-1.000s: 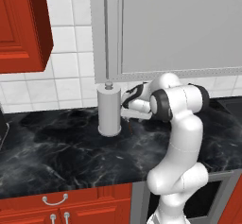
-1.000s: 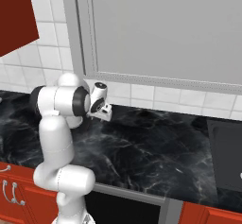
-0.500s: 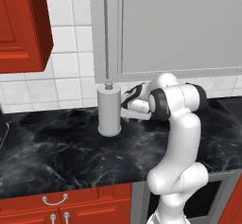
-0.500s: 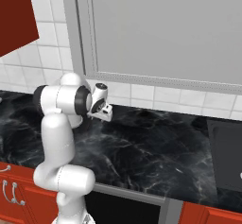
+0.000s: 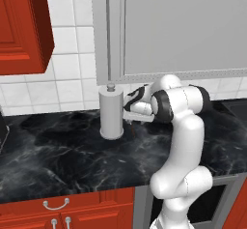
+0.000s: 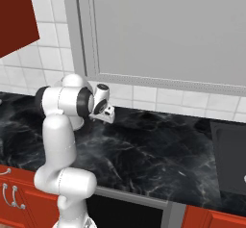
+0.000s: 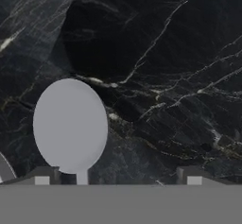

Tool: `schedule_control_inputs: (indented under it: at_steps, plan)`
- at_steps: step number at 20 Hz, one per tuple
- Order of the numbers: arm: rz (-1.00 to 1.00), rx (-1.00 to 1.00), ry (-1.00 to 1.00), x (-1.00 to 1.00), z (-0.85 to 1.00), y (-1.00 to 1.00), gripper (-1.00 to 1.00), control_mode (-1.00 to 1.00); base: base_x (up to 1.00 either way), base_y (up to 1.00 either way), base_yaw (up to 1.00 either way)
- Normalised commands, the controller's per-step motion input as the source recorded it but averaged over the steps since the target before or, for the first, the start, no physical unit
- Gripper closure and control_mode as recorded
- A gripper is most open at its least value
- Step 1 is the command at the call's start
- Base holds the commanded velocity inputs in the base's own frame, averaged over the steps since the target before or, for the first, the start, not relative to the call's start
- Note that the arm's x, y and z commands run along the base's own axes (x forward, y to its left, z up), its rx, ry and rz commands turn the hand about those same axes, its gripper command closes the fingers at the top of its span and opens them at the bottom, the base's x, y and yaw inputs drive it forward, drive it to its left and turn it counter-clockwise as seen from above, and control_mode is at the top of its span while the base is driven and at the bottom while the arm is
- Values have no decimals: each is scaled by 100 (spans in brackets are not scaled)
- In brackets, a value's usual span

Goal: Organize the utensils by type. Pick up the wooden spoons from the counter and place them in the open cabinet. Then pick up the metallic utensils from the counter and place them in the open drawer.

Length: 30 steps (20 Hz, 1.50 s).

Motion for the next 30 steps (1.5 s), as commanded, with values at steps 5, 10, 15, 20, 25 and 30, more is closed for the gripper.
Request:
schedule_control_inputs:
  at_steps: [5,10,15,20,25,30]
  plan:
    - [0,-10,0,6,-15,1,-100,-100,0,0,0]
    - [0,-7,0,0,-10,6,-100,-100,0,0,0]
    - [0,0,5,-2,-18,2,-100,-100,0,0,0]
    - [2,0,4,-15,-25,0,-100,-100,0,0,0]
    - [3,0,1,-13,-22,-2,-100,-100,0,0,0]
    - [2,0,0,-14,-23,-9,-100,-100,0,0,0]
